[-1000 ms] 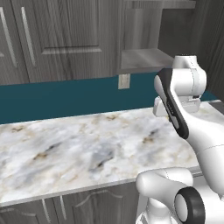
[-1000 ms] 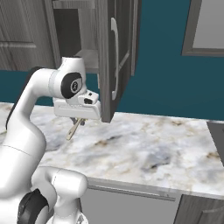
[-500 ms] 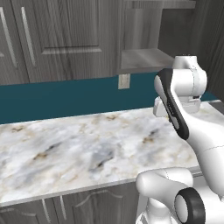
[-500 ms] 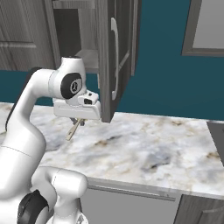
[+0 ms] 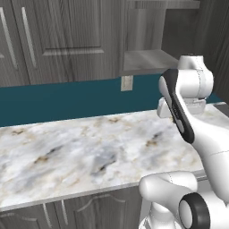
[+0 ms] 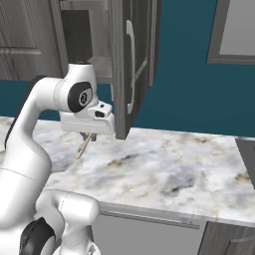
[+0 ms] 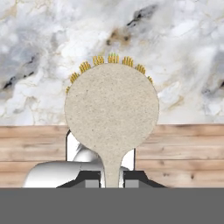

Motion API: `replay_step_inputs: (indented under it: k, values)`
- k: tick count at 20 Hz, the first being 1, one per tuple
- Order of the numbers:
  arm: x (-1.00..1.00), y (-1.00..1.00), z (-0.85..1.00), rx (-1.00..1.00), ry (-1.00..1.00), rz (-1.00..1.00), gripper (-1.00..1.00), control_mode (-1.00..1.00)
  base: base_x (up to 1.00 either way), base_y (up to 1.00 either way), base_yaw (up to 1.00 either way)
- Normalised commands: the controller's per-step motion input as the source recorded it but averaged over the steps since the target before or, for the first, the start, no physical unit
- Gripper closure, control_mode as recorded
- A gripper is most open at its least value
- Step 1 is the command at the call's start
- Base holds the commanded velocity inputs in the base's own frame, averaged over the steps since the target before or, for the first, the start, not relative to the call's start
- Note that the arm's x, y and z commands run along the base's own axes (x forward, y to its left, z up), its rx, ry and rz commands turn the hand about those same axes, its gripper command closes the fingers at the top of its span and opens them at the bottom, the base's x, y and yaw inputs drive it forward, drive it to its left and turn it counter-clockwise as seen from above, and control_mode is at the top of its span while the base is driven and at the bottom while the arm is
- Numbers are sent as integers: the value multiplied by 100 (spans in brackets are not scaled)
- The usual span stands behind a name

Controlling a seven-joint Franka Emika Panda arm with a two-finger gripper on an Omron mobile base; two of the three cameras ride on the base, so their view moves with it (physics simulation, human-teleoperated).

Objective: Pick up the bar soap and dish brush from the sink, and place them back in the cabinet, and close the cabinet door.

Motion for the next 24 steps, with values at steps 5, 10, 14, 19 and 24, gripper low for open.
replay_step_inputs:
  k: [5, 10, 14, 19, 24]
  values:
    - [0, 0, 16, -1, -14, 1, 100, -100, 0, 0, 0]
    - [0, 1, 4, -2, -14, 0, 100, -100, 0, 0, 0]
    - [0, 0, 7, -1, -17, 0, 100, -100, 0, 0, 0]
    - [0, 0, 4, -1, -18, 0, 100, -100, 0, 0, 0]
    - [0, 0, 4, -1, -16, 0, 100, -100, 0, 0, 0]
